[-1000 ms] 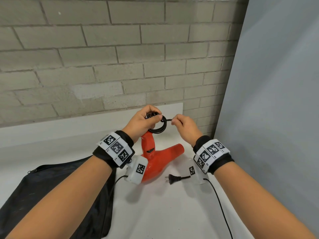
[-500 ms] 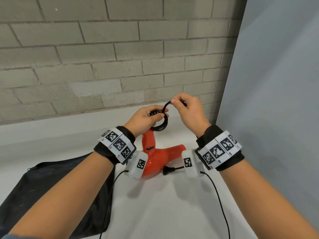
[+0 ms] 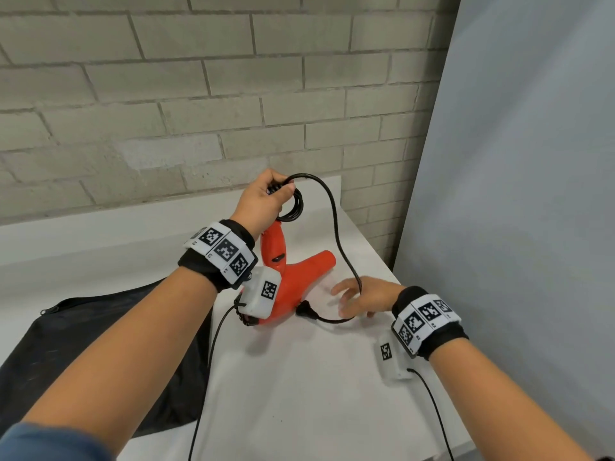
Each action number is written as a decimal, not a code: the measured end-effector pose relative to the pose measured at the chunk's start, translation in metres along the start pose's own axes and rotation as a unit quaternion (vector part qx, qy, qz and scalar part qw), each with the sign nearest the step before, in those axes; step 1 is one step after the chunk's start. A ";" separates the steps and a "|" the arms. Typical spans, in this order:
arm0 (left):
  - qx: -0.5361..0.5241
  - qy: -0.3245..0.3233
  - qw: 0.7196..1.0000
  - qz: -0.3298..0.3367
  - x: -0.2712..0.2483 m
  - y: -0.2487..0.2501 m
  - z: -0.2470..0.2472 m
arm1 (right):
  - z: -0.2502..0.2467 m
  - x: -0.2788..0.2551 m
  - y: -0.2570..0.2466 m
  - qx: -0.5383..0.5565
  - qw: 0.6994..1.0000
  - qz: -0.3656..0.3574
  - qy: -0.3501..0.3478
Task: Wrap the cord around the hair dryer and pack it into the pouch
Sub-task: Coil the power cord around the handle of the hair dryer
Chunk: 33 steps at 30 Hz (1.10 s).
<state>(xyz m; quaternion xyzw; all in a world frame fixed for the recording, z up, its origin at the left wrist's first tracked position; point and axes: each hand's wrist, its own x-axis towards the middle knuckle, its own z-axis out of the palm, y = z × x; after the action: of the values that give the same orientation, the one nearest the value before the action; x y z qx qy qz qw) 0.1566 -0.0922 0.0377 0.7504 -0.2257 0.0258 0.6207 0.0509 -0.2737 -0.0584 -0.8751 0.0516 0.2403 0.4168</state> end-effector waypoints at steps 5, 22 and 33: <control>-0.005 0.003 1.000 -0.008 0.000 0.002 0.001 | 0.020 -0.004 -0.002 -0.092 0.990 -0.041 -0.103; -0.005 -0.021 1.000 -0.006 -0.007 0.006 0.001 | 0.012 0.013 -0.030 0.037 0.937 -0.185 0.293; 0.029 -0.006 0.999 0.034 -0.007 0.005 0.007 | -0.008 -0.021 -0.089 0.304 0.771 -0.391 0.401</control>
<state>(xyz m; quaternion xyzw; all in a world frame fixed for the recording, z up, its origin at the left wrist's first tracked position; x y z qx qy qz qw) 0.1473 -0.0972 0.0382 0.7599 -0.2537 0.0487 0.5965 0.0610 -0.2242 0.0185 -0.6640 -0.0618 -0.3446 0.6607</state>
